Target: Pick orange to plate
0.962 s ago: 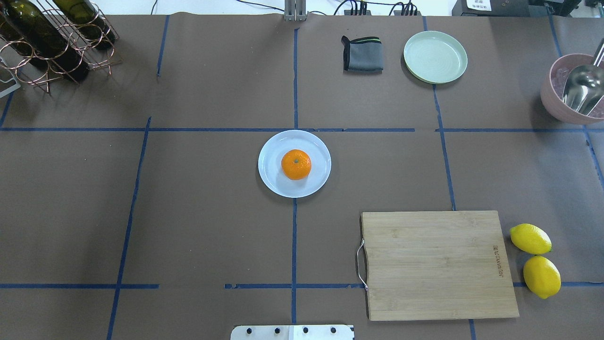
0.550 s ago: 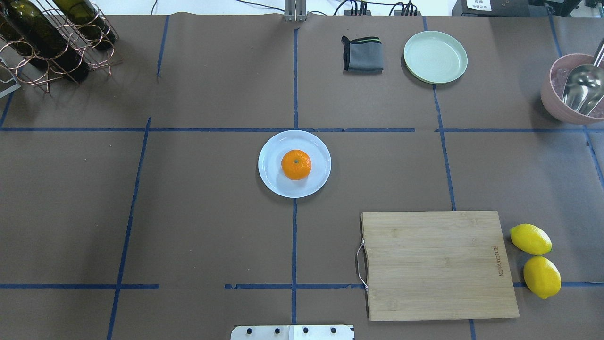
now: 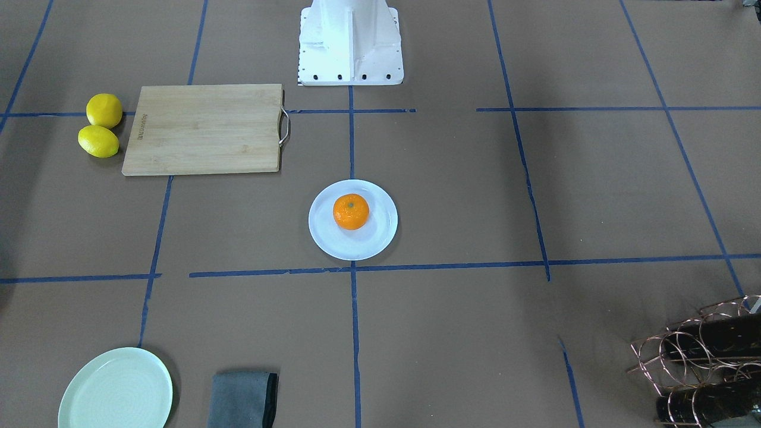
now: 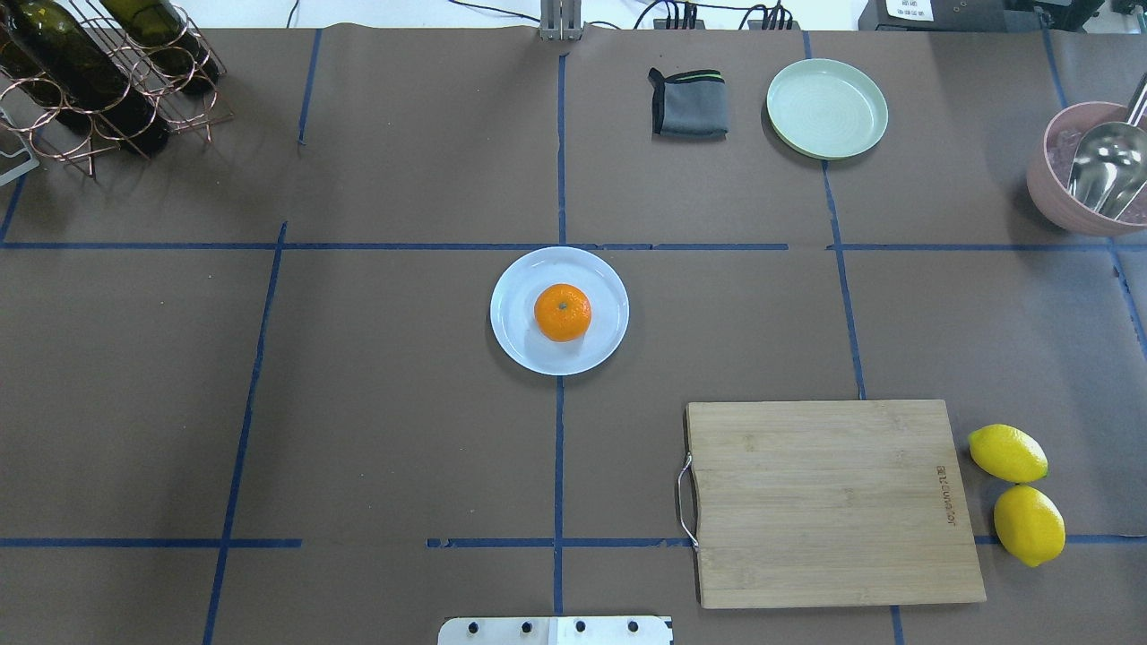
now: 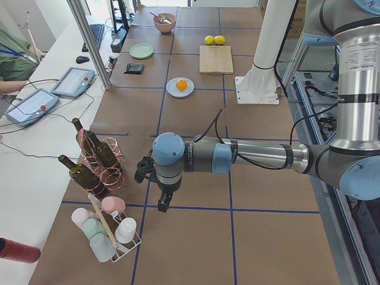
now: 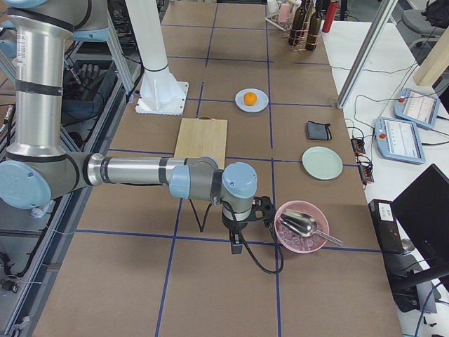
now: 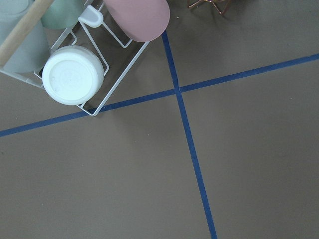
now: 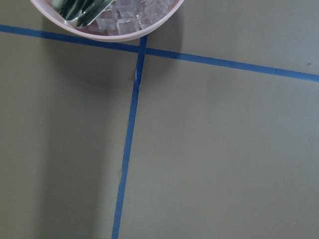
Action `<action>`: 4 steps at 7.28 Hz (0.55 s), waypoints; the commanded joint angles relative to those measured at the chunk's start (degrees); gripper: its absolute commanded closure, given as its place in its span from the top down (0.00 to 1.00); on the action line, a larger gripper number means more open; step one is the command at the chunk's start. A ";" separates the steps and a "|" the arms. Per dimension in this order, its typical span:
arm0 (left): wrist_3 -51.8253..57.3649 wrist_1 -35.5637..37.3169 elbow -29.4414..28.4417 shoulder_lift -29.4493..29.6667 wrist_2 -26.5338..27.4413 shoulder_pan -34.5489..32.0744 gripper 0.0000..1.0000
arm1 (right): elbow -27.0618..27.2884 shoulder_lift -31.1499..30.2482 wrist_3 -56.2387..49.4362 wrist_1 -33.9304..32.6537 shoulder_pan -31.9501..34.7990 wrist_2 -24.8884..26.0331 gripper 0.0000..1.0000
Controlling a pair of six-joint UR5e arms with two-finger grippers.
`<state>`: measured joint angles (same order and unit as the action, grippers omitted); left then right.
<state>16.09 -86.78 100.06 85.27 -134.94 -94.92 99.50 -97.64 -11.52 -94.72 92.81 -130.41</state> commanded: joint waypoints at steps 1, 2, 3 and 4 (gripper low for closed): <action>-0.09 0.04 -0.39 -0.10 0.03 0.09 1.00 | -0.62 0.00 0.18 0.94 0.00 -0.98 1.00; -0.09 -0.05 -0.31 -0.10 0.03 0.09 1.00 | -0.71 0.00 0.18 0.86 0.00 -1.34 1.00; -0.09 -0.05 -0.31 -0.01 0.03 0.09 1.00 | -0.71 -0.09 0.09 0.94 0.00 -1.34 1.00; -0.09 -0.05 -0.39 -0.01 0.03 0.09 1.00 | -0.71 -0.18 0.09 0.86 0.00 -1.34 1.00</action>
